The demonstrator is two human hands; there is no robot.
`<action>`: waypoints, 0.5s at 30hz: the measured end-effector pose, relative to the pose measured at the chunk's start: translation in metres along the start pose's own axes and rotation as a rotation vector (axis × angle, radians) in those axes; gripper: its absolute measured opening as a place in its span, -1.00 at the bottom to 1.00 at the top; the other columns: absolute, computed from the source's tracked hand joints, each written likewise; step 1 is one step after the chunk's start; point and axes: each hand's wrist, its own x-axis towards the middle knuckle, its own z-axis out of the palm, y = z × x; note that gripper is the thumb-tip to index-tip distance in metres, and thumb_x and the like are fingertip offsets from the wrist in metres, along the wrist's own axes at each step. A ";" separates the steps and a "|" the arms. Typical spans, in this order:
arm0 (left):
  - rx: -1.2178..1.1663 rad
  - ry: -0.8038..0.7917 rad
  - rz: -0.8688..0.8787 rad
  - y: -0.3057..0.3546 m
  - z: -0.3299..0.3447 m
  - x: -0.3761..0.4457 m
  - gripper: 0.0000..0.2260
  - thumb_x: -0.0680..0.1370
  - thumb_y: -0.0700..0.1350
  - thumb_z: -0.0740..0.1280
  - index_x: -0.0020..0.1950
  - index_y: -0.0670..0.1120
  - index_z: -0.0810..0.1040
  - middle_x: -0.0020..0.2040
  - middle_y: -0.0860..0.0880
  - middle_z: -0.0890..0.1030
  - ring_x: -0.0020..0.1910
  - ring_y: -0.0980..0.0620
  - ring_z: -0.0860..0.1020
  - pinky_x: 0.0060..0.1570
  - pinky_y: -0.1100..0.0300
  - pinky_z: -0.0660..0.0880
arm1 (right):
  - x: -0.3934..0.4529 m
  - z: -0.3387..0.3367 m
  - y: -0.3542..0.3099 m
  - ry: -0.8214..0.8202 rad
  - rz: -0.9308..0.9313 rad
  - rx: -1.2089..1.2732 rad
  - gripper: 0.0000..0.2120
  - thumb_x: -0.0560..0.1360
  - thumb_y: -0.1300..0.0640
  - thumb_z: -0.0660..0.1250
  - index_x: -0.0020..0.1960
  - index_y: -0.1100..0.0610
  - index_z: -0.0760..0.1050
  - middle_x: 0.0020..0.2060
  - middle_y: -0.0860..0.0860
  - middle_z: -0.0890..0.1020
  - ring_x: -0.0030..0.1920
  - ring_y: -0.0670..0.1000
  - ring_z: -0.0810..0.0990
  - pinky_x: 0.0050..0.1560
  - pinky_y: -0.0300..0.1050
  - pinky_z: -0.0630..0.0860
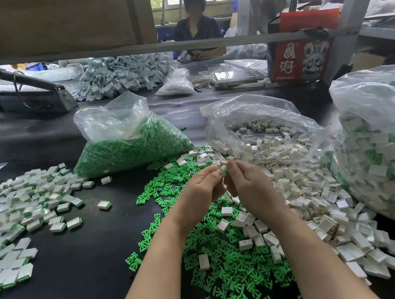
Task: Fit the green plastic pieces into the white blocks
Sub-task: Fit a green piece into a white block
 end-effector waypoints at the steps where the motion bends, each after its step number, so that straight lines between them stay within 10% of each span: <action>1: 0.003 -0.002 0.008 0.000 0.000 0.000 -0.75 0.62 -0.08 0.16 -0.25 0.03 0.47 -0.36 0.12 0.41 -0.35 0.19 0.37 -0.23 0.36 0.39 | 0.000 0.001 0.000 -0.002 0.007 0.013 -0.60 0.68 0.08 0.08 -0.31 0.13 0.40 -0.46 -0.07 0.44 -0.44 -0.07 0.35 -0.35 -0.08 0.30; 15: 0.087 -0.083 -0.001 -0.003 -0.006 -0.001 -0.80 0.66 -0.11 0.10 -0.02 -0.18 0.44 -0.40 0.17 0.37 -0.42 0.20 0.31 -0.34 0.43 0.32 | -0.001 0.000 0.002 -0.058 0.018 0.007 -0.63 0.66 0.09 0.13 -0.31 0.06 0.42 -0.53 -0.16 0.43 -0.47 -0.18 0.32 -0.35 -0.17 0.27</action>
